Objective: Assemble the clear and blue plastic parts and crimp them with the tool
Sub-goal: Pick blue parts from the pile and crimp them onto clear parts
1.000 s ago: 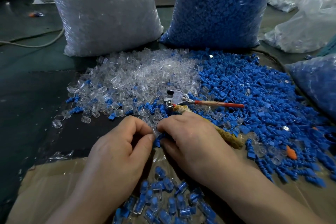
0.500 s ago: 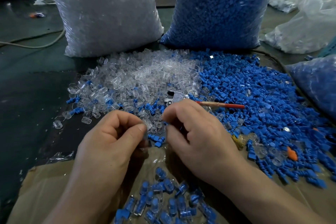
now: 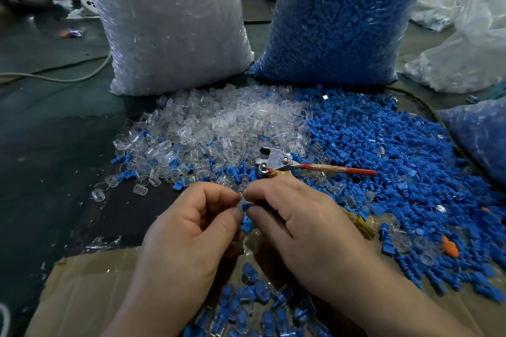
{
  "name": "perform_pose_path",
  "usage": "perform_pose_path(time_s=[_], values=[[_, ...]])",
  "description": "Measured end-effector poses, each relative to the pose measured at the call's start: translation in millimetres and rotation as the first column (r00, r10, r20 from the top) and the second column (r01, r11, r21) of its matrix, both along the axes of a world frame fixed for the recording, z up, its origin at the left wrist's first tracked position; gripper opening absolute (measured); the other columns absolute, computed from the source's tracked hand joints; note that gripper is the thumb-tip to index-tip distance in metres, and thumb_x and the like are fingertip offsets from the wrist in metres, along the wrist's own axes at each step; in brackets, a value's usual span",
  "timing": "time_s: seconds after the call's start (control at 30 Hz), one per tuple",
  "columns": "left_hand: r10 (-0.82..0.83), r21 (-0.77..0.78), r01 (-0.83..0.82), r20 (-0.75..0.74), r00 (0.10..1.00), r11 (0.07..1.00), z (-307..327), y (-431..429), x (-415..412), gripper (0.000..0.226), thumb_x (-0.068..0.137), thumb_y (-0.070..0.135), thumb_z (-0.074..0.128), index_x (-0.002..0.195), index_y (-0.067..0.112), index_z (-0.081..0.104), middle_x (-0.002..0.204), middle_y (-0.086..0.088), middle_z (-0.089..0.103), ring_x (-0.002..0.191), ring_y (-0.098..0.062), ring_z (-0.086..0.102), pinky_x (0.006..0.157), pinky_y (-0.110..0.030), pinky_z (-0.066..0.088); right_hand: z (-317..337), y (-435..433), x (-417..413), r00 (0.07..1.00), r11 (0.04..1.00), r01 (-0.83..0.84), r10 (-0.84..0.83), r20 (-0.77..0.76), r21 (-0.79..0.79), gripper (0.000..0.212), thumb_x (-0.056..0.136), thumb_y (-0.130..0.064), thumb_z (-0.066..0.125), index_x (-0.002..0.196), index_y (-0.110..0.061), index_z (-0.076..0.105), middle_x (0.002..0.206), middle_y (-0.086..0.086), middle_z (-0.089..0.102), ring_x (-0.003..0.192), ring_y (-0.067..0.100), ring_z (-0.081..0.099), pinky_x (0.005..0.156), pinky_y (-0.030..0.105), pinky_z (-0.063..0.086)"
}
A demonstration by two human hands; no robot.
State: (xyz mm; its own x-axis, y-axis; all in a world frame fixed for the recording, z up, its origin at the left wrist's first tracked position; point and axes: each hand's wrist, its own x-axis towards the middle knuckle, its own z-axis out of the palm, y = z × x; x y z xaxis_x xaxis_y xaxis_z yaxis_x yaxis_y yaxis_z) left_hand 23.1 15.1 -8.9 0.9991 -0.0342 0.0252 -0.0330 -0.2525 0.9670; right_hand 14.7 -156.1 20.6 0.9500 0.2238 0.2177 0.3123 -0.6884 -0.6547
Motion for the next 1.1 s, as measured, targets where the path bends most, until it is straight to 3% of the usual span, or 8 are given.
perform_pose_path(time_s=[0.23, 0.37, 0.5, 0.6, 0.73, 0.8, 0.97, 1.1], values=[[0.072, 0.100, -0.084, 0.115, 0.991, 0.991, 7, -3, -5, 0.018, 0.080, 0.034, 0.070, 0.090, 0.049, 0.068, 0.071, 0.015, 0.073, 0.059, 0.000, 0.066, 0.055, -0.024, 0.051, 7, 0, -7, 0.997, 0.994, 0.029, -0.022, 0.070, -0.106, 0.020, 0.095, -0.042, 0.041, 0.112, -0.038, 0.049, 0.098, -0.017, 0.057, 0.091, 0.006, 0.055, 0.078, 0.034, 0.051], [0.100, 0.062, -0.106, 0.099, 0.990, 0.992, 4, 0, -2, 0.017, 0.079, 0.032, 0.072, 0.089, 0.045, 0.069, 0.070, 0.010, 0.073, 0.060, -0.004, 0.068, 0.058, -0.029, 0.053, 6, -4, -7, 0.993, 0.996, 0.092, -0.092, 0.075, 0.004, 0.018, 0.091, -0.041, 0.044, 0.107, -0.040, 0.052, 0.096, -0.022, 0.060, 0.093, -0.001, 0.055, 0.075, 0.021, 0.049], [0.055, -0.012, -0.054, 0.046, 0.997, 0.998, 3, -3, -3, 0.016, 0.079, 0.025, 0.073, 0.086, 0.039, 0.071, 0.069, 0.000, 0.074, 0.064, -0.017, 0.073, 0.065, -0.049, 0.060, 4, -2, -8, 0.997, 0.988, 0.041, -0.051, 0.060, 0.147, 0.011, 0.092, -0.037, 0.051, 0.101, -0.035, 0.055, 0.090, -0.018, 0.064, 0.087, 0.003, 0.061, 0.071, 0.031, 0.052], [0.047, -0.082, -0.045, 0.021, 0.999, 0.996, 4, -2, -2, 0.010, 0.081, 0.027, 0.079, 0.085, 0.034, 0.072, 0.068, -0.005, 0.073, 0.063, -0.022, 0.072, 0.064, -0.049, 0.060, 3, 1, -8, 0.988, 0.976, -0.018, -0.017, 0.156, 0.218, 0.006, 0.091, -0.029, 0.058, 0.095, -0.030, 0.062, 0.097, -0.016, 0.063, 0.095, 0.006, 0.062, 0.077, 0.025, 0.052], [-0.034, -0.226, 0.020, -0.057, 0.998, 0.974, 9, -3, -1, 0.023, 0.064, 0.029, 0.088, 0.082, 0.026, 0.074, 0.067, -0.012, 0.070, 0.057, -0.024, 0.067, 0.051, -0.034, 0.054, -3, 2, -5, 0.985, 0.973, -0.076, 0.038, 0.170, 0.219, 0.007, 0.090, -0.023, 0.062, 0.094, -0.027, 0.066, 0.100, -0.016, 0.057, 0.096, 0.007, 0.061, 0.079, 0.021, 0.050], [-0.068, -0.279, 0.045, -0.076, 0.995, 0.959, 12, -5, -1, 0.023, 0.060, 0.031, 0.075, 0.083, 0.025, 0.075, 0.067, -0.013, 0.070, 0.056, -0.023, 0.068, 0.050, -0.029, 0.054, -4, 2, -4, 0.987, 0.978, -0.044, 0.011, 0.160, 0.205, 0.008, 0.090, -0.030, 0.058, 0.094, -0.030, 0.064, 0.098, -0.017, 0.058, 0.095, 0.006, 0.060, 0.077, 0.024, 0.050], [-0.084, -0.365, 0.042, -0.099, 0.992, 0.930, 15, -5, -1, 0.023, 0.056, 0.028, 0.074, 0.078, 0.022, 0.075, 0.065, -0.013, 0.069, 0.054, -0.021, 0.066, 0.048, -0.025, 0.052, -2, 1, -5, 0.983, 0.986, -0.015, -0.015, 0.185, 0.164, 0.014, 0.092, -0.035, 0.055, 0.097, -0.028, 0.066, 0.096, -0.015, 0.060, 0.092, 0.007, 0.061, 0.076, 0.027, 0.050], [-0.067, -0.216, 0.058, -0.034, 0.997, 0.975, 13, -4, 0, 0.025, 0.066, 0.014, 0.090, 0.079, 0.028, 0.074, 0.066, -0.007, 0.069, 0.057, -0.021, 0.064, 0.053, -0.033, 0.053, 2, 0, -8, 0.974, 0.997, -0.071, 0.062, 0.216, 0.031, 0.023, 0.098, -0.031, 0.050, 0.110, -0.021, 0.067, 0.104, -0.008, 0.060, 0.097, 0.012, 0.058, 0.079, 0.035, 0.052]])
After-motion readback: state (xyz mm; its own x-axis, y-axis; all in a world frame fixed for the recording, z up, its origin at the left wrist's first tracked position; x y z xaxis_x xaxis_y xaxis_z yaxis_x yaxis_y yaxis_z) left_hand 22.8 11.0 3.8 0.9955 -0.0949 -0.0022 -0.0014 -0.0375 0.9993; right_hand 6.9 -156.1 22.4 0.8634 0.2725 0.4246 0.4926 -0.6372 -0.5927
